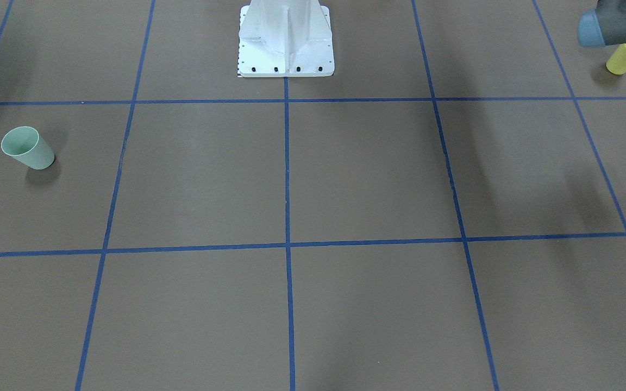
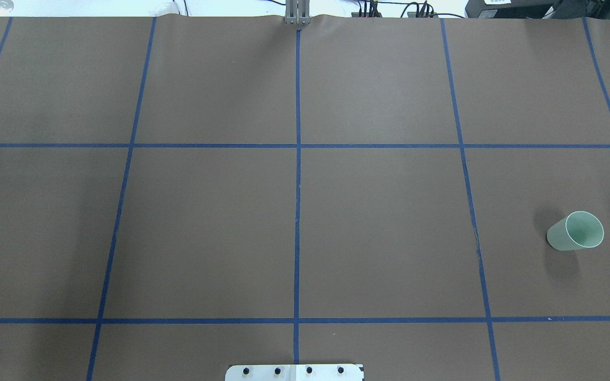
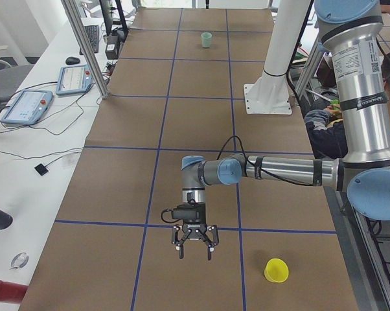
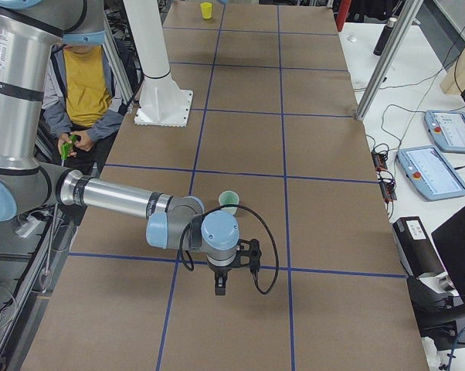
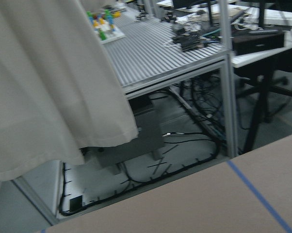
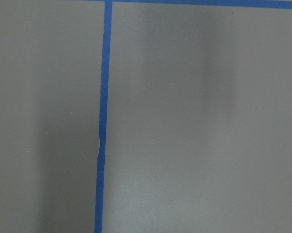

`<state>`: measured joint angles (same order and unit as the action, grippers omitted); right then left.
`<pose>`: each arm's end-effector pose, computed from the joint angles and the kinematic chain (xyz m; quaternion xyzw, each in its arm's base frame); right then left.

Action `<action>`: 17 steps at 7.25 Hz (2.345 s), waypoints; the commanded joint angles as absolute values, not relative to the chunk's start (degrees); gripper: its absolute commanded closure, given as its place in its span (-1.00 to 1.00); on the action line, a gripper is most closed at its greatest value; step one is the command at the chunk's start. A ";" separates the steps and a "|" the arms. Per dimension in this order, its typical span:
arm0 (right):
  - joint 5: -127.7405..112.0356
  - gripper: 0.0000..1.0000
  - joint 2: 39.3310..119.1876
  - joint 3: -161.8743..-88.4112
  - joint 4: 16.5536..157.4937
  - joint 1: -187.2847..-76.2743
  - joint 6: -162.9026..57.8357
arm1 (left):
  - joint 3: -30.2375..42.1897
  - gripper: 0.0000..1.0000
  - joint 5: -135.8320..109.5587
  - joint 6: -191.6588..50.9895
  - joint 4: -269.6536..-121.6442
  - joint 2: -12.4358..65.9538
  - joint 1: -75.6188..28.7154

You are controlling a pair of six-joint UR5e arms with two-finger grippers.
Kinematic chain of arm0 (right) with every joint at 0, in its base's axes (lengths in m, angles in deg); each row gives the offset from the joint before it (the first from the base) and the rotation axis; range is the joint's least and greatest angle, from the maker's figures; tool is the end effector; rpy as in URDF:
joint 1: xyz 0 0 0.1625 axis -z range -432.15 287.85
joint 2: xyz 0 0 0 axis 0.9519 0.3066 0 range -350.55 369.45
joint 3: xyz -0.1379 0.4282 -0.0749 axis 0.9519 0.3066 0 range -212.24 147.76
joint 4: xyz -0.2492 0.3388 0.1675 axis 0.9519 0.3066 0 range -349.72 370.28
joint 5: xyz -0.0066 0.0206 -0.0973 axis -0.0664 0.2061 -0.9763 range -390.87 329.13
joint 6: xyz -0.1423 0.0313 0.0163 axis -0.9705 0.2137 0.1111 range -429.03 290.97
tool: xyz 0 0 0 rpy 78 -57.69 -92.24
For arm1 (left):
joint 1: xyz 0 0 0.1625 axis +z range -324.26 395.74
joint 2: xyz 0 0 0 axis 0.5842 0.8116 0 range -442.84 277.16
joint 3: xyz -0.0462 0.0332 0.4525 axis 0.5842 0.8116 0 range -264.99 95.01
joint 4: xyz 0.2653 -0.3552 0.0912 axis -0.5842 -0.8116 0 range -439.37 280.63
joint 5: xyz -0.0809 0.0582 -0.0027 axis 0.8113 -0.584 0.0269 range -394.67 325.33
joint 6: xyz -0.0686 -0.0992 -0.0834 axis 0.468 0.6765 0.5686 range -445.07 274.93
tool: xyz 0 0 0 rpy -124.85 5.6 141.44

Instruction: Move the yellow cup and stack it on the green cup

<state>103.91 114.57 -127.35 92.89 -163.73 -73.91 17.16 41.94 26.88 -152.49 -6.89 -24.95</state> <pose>0.0411 -0.4009 0.7865 0.0003 -0.3814 -0.0179 0.9242 0.0352 -0.4045 0.7864 0.0547 -0.1911 -0.6327 0.7485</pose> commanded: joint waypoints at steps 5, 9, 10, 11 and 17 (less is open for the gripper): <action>103.95 -1.00 114.31 -127.60 92.81 -163.73 -73.96 | 15.47 -1.00 66.09 53.07 -127.45 -6.99 -11.13; 104.04 -1.00 114.31 -127.95 92.72 -163.73 -74.04 | 10.12 -1.00 72.72 60.37 -130.85 -6.72 -7.24; 103.95 -1.00 114.39 -127.43 90.72 -163.73 -73.96 | 8.80 -1.00 73.95 61.70 -132.27 -6.63 -6.28; 103.95 -1.00 114.65 -127.42 89.83 -163.73 -73.96 | 8.26 -1.00 73.96 62.84 -134.28 -6.63 -5.92; 104.04 -1.00 114.74 -127.51 89.73 -163.73 -74.04 | -0.69 -1.00 74.66 64.08 -144.49 -7.16 -5.39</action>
